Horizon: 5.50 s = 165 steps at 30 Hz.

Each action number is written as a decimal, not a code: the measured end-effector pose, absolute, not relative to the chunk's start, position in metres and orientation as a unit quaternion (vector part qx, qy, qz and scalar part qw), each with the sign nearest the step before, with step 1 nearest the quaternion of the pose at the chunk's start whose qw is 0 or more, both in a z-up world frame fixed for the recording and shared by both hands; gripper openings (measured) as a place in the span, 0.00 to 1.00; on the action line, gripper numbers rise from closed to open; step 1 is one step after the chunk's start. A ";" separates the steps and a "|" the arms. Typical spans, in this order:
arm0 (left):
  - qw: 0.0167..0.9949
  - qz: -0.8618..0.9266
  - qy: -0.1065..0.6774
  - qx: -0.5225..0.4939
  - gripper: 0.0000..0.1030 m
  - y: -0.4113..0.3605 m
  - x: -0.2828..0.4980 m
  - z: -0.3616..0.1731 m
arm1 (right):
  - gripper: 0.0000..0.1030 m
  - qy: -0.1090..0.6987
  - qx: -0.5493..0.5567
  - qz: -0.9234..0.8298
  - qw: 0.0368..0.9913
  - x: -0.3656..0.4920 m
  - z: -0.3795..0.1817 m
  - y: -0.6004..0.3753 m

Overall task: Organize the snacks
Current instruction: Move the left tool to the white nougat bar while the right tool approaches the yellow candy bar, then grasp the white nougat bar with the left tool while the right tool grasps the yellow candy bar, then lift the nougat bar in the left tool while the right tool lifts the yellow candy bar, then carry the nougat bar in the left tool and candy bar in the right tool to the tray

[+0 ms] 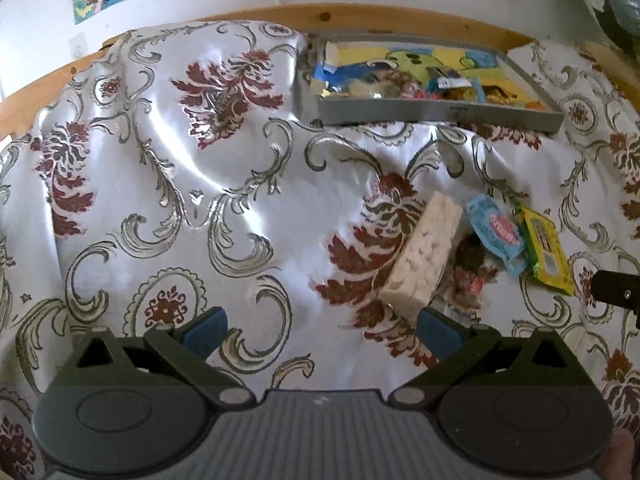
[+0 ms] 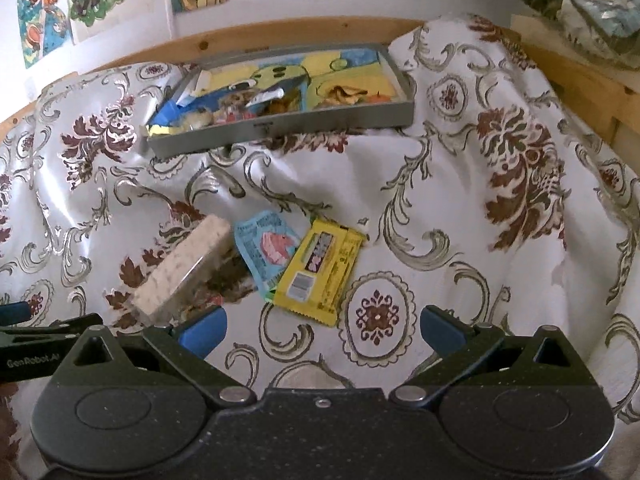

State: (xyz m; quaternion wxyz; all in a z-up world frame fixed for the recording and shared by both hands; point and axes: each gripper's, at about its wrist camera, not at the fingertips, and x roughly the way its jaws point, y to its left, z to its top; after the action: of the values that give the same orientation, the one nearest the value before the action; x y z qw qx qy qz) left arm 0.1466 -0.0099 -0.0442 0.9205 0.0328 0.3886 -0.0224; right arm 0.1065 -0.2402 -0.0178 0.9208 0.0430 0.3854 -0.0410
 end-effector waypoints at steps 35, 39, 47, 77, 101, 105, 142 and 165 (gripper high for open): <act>0.919 -0.127 0.369 0.055 1.00 -0.036 0.212 -0.065 | 0.95 0.419 0.087 -0.034 0.903 0.189 -0.047 -0.264; 0.920 -0.128 0.364 0.065 0.99 -0.040 0.220 -0.069 | 0.84 0.429 0.082 -0.037 0.899 0.195 -0.055 -0.263; 0.917 -0.157 0.359 0.074 0.91 -0.047 0.222 -0.072 | 0.69 0.442 0.092 -0.034 0.892 0.202 -0.066 -0.259; 0.898 -0.148 0.415 -0.014 0.39 -0.043 0.213 -0.069 | 0.51 0.441 0.040 -0.019 0.896 0.183 -0.069 -0.231; 0.891 -0.147 0.422 -0.077 0.36 -0.032 0.173 -0.050 | 0.49 0.408 -0.025 0.025 0.912 0.136 -0.048 -0.203; 0.893 -0.147 0.418 -0.083 0.36 -0.031 0.170 -0.050 | 0.49 0.399 -0.036 0.026 0.916 0.134 -0.046 -0.201; 0.928 -0.129 0.331 -0.113 0.36 -0.019 0.190 -0.009 | 0.47 0.223 -0.234 0.008 0.946 0.124 -0.011 -0.171; 0.953 -0.105 0.274 -0.075 0.36 -0.080 0.382 0.040 | 0.47 0.123 -0.150 -0.035 0.980 0.316 0.015 -0.232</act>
State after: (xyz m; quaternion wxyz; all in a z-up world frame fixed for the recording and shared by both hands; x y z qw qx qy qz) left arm 0.3821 -0.0795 0.0396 0.9530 -0.0746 0.2741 -0.1048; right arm 0.3158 -0.2324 0.0153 0.9803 -0.1500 0.1234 -0.0352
